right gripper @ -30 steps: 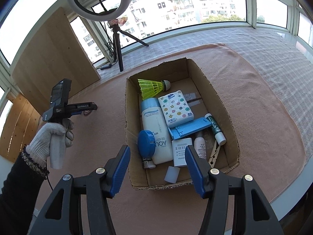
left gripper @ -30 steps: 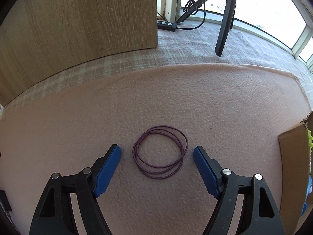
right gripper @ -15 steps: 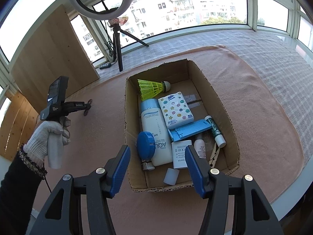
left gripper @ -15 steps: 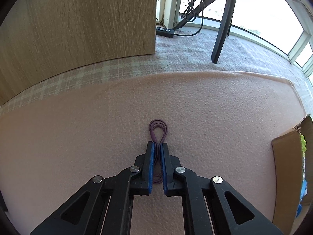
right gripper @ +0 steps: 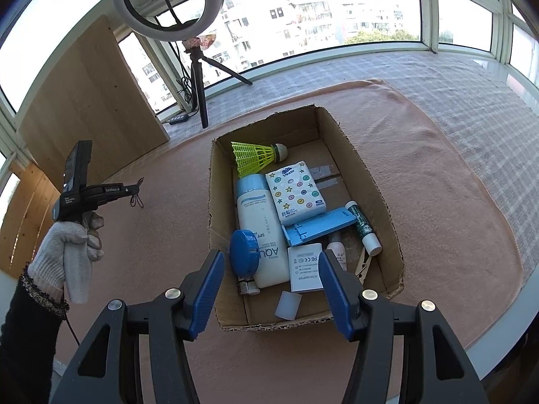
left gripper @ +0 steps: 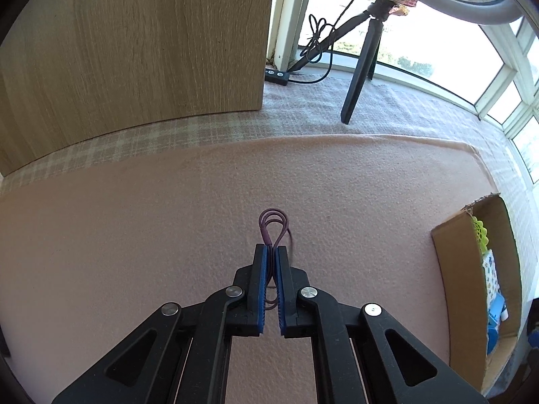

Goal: Organize objects
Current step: 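Lift the rubber band with the left tool and carry it over the box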

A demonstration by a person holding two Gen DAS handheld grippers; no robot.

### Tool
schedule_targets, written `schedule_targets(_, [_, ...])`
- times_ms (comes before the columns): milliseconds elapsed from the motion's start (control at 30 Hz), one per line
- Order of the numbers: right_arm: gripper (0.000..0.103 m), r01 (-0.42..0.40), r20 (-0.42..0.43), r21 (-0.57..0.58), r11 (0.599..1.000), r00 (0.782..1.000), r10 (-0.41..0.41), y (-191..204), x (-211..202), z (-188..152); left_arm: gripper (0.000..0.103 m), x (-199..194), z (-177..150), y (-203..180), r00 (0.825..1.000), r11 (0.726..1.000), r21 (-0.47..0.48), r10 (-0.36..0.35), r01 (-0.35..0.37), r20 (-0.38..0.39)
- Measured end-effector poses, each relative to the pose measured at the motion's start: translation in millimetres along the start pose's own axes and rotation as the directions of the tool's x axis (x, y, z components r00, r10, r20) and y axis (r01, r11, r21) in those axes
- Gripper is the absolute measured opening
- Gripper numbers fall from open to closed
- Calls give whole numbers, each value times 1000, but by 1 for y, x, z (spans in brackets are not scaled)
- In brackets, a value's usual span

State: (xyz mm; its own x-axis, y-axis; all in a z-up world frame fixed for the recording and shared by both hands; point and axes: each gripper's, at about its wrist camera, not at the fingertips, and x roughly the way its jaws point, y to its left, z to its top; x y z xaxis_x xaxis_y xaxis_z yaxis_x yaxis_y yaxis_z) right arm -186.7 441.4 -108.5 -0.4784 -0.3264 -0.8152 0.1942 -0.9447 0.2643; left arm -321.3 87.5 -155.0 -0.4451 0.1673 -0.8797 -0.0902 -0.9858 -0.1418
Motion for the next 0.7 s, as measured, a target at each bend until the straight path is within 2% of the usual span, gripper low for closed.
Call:
schedule_targets(200, [54, -3, 3, 1, 1000, 1000, 3, -3, -2, -1, 5, -35, -10, -30, 997, 996, 65, -57, 54, 42])
schedule_targets(367, [54, -3, 10, 5, 1000, 1000, 3, -7, -5, -3, 5, -63, -20, -64, 989, 985, 114, -137, 129, 63])
schedule_targets(533, [54, 3, 17, 16, 1000, 1000, -3, -15, -11, -5, 5, -83, -32, -120, 976, 960, 208, -207, 189, 71])
schedule_targets(700, [54, 15, 21, 29, 999, 1000, -16, -24, -16, -9, 5, -83, -42, -169, 963, 928, 284, -264, 241, 44])
